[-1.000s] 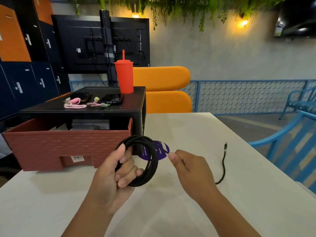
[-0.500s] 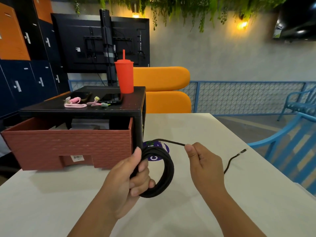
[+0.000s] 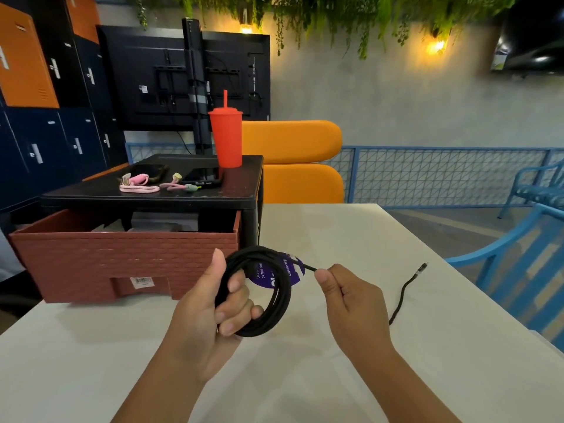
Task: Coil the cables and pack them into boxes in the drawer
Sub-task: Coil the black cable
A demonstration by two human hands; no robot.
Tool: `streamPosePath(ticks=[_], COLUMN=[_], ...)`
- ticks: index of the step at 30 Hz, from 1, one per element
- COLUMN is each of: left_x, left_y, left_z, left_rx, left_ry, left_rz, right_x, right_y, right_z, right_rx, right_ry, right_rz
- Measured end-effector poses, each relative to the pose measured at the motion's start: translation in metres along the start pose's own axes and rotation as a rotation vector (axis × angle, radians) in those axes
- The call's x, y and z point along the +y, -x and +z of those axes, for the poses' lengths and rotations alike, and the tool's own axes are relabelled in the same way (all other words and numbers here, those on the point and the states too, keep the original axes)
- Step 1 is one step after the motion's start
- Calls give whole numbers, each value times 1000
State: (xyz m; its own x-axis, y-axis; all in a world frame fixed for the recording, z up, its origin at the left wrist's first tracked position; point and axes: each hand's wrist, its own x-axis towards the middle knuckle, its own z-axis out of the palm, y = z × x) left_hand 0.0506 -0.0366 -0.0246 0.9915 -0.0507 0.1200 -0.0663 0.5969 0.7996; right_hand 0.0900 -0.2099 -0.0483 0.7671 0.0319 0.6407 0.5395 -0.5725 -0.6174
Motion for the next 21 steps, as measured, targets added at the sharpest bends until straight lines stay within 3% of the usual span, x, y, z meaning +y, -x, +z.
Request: streamPosePath(ticks=[5, 11, 18, 21], left_x=[-3, 0, -2, -3], left_y=[2, 1, 1, -1], left_z=[8, 6, 6, 8], left_rx=[5, 38, 37, 80], left_ry=[-92, -63, -117, -57], left_rz=[-37, -22, -61, -18], right_x=[-2, -2, -4, -3], right_y=[-4, -1, -5, -2], right_z=[-11, 1, -8, -5], right_rx=[51, -179, -88, -131], right_ry=[-20, 34, 0, 5], right_rz=[56, 72, 134, 102])
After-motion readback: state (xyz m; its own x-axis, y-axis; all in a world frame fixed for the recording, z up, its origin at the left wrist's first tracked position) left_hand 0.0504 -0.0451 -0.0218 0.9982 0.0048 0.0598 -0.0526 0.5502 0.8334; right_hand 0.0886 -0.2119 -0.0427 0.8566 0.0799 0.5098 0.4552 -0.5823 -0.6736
